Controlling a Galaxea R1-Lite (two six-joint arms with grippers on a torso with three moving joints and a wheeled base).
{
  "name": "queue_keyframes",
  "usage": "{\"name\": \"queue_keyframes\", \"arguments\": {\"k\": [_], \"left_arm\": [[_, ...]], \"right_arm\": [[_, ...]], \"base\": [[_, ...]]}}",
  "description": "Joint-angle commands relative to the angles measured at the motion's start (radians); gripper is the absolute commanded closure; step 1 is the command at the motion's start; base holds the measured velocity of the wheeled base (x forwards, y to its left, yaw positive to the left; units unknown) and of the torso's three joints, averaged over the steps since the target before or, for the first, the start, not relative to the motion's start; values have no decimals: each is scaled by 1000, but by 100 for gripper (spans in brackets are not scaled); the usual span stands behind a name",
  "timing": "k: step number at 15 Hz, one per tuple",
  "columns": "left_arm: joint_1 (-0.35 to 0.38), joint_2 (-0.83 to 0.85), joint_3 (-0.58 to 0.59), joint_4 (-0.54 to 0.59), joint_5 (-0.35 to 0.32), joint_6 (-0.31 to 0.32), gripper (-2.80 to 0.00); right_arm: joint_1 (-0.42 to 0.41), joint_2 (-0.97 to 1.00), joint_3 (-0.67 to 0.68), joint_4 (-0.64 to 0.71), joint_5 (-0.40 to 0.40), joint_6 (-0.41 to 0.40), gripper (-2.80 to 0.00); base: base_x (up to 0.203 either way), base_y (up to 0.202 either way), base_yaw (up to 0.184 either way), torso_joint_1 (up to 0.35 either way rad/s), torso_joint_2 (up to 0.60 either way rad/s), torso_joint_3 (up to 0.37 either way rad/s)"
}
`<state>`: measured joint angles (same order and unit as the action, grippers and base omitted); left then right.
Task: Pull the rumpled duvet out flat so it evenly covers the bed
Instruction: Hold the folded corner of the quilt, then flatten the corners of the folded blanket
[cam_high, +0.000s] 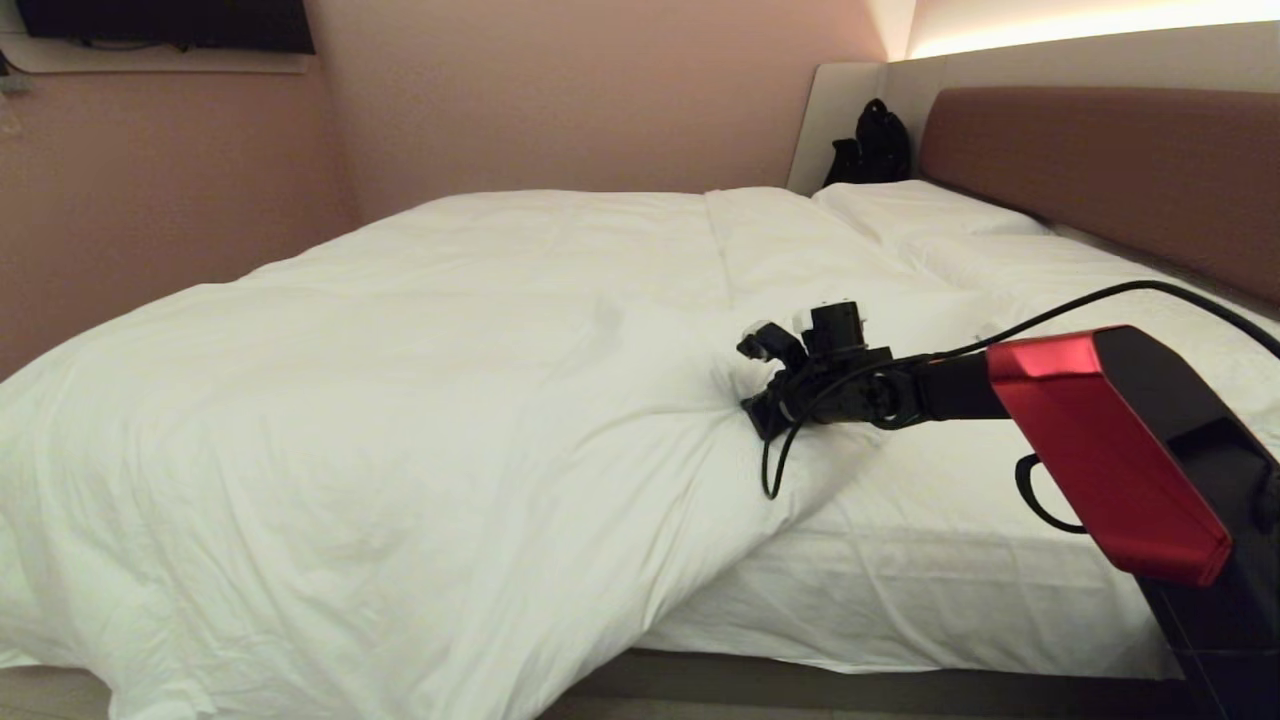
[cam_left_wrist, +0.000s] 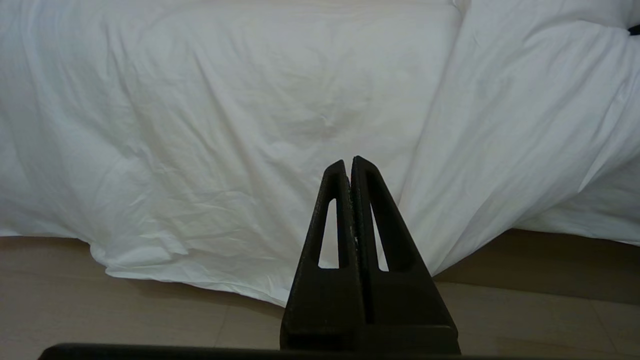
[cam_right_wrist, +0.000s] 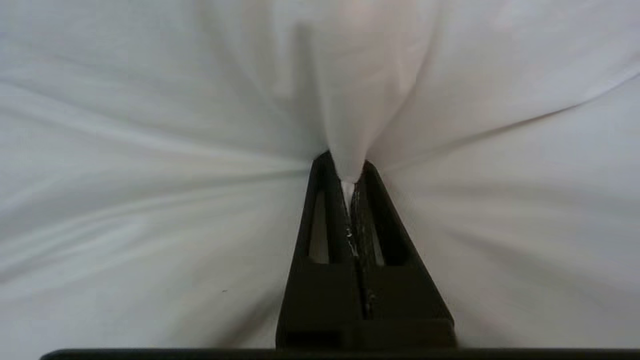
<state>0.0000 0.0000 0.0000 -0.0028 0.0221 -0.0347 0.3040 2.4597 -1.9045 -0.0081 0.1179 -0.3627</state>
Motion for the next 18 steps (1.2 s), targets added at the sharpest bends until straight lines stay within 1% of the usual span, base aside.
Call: {"name": "queue_keyframes", "arguments": {"k": [1, 4, 6, 9, 10, 13, 16, 18], "left_arm": [[0, 0, 0, 0, 1, -1, 0], [0, 0, 0, 0, 1, -1, 0], [0, 0, 0, 0, 1, -1, 0], [0, 0, 0, 0, 1, -1, 0], [0, 0, 0, 0, 1, -1, 0], [0, 0, 0, 0, 1, -1, 0], [0, 0, 0, 0, 1, -1, 0], [0, 0, 0, 0, 1, -1, 0]], "right_arm": [[1, -47, -1, -4, 3, 30, 0], [-7, -79, 5, -2, 4, 39, 0], [-13, -114, 13, 2, 3, 80, 0], [-21, -161, 53, 2, 3, 89, 0], [-22, -197, 85, 1, 4, 89, 0], [-25, -357, 240, 0, 5, 89, 0], [-33, -469, 366, -1, 6, 87, 0], [-38, -589, 493, -2, 9, 85, 0]], "base": [[0, 0, 0, 0, 0, 0], [0, 0, 0, 0, 0, 0], [0, 0, 0, 0, 0, 0], [0, 0, 0, 0, 0, 0], [0, 0, 0, 0, 0, 0], [0, 0, 0, 0, 0, 0], [0, 0, 0, 0, 0, 0], [0, 0, 0, 0, 0, 0]]}}
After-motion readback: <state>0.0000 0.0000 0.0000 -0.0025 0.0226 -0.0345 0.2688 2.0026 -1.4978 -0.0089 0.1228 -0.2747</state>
